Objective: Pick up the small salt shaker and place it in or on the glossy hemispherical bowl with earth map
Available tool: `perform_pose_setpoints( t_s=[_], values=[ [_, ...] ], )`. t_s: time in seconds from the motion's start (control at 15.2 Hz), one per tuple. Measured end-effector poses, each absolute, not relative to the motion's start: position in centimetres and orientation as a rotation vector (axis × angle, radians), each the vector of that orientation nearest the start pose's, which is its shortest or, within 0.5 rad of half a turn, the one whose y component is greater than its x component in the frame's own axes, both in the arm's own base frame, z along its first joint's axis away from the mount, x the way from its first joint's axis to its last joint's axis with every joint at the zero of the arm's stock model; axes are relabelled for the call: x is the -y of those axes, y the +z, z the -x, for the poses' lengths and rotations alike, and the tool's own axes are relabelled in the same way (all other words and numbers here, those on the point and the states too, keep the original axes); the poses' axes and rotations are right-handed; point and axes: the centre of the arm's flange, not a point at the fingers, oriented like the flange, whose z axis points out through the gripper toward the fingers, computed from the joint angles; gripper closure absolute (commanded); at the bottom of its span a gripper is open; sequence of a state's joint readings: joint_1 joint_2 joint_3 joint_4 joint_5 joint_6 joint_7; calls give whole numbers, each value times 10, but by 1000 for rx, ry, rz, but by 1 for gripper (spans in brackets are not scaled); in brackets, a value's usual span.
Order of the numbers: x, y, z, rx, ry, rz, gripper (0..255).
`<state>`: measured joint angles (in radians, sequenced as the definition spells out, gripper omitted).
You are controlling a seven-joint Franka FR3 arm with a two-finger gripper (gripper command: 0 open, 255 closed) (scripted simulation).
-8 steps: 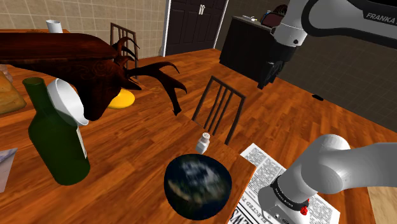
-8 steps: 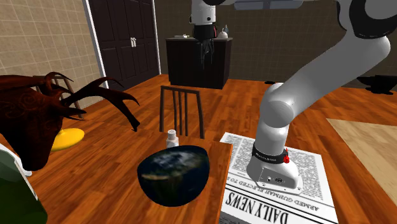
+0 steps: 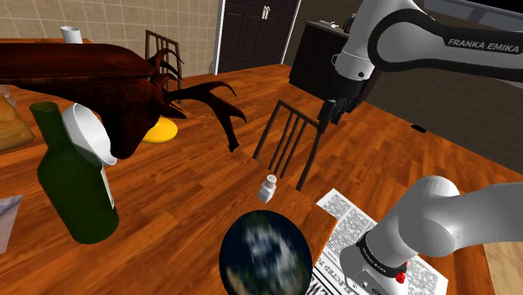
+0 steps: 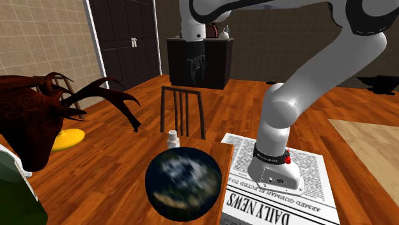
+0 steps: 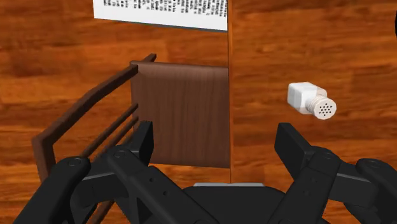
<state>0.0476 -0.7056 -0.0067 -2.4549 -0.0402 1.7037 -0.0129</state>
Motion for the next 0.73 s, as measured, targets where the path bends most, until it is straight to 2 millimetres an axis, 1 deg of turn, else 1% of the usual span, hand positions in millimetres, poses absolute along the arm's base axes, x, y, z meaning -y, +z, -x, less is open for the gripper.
perform_pose_setpoints(
  t_s=[0.33,0.4,0.53,0.59,0.73],
  values=[
    [-48,482,-348,136,95,3134,0],
    [-55,475,-352,143,99,3125,0],
    [-74,457,-358,158,108,3108,0],
    [-79,448,-361,165,112,3100,0],
    [-101,430,-366,180,122,3083,0]
  ],
)
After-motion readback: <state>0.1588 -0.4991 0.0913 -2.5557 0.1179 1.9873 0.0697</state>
